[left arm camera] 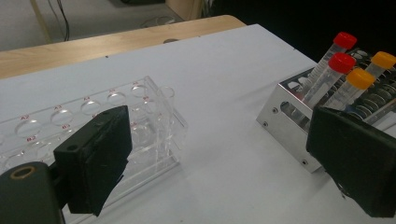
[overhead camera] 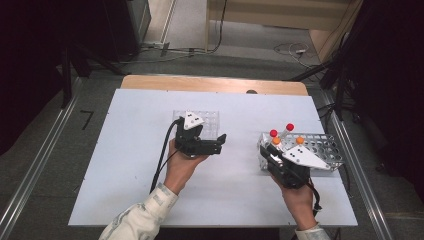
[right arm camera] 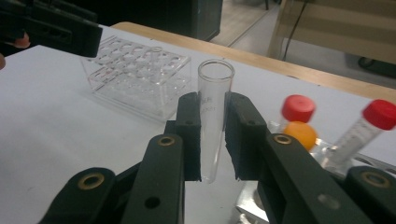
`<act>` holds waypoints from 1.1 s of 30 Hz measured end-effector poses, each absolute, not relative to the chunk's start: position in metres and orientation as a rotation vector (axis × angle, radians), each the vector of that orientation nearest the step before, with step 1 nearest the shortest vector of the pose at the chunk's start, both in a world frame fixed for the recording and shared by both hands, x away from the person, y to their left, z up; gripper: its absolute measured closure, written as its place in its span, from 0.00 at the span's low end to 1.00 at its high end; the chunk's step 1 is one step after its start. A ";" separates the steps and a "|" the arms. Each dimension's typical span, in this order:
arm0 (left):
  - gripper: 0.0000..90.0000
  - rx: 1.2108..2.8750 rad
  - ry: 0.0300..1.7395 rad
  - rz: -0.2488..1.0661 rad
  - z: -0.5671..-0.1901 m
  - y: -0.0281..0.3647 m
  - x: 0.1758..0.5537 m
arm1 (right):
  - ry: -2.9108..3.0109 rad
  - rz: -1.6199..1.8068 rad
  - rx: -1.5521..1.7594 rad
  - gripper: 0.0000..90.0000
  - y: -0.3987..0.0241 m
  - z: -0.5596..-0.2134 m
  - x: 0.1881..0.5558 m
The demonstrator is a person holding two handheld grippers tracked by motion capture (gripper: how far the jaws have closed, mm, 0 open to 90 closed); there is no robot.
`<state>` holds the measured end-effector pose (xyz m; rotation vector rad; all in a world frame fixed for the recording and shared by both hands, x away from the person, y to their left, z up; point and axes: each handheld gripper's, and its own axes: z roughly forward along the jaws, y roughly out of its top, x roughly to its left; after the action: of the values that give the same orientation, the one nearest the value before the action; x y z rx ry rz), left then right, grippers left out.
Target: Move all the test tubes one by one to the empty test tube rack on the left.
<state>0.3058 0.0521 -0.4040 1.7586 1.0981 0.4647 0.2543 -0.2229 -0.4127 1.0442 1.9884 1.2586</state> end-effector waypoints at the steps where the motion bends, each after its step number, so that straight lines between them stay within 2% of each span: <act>1: 0.08 1.759 1.095 0.461 -0.404 0.052 0.306 | 1.996 1.261 1.044 0.82 -0.219 -0.414 0.255; 13: 0.09 1.774 1.047 0.423 -0.405 0.038 0.298 | 2.066 1.259 1.042 0.82 -0.188 -0.432 0.270; 16: 0.12 1.773 1.022 0.409 -0.404 0.034 0.294 | 2.082 1.253 1.040 0.82 -0.181 -0.436 0.272; 20: 0.20 1.785 0.971 0.381 -0.403 0.028 0.289 | 2.107 1.252 1.025 0.82 -0.170 -0.441 0.274; 28: 0.51 1.822 0.918 0.344 -0.407 0.022 0.286 | 2.124 1.278 1.002 0.82 -0.155 -0.441 0.273; 33: 0.66 1.831 0.926 0.345 -0.409 0.023 0.287 | 2.121 1.287 0.983 0.82 -0.154 -0.439 0.272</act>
<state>0.2865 0.0231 -0.4093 1.8314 0.9255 0.3446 0.2720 -0.1537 -0.4394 0.9826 2.1215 1.2872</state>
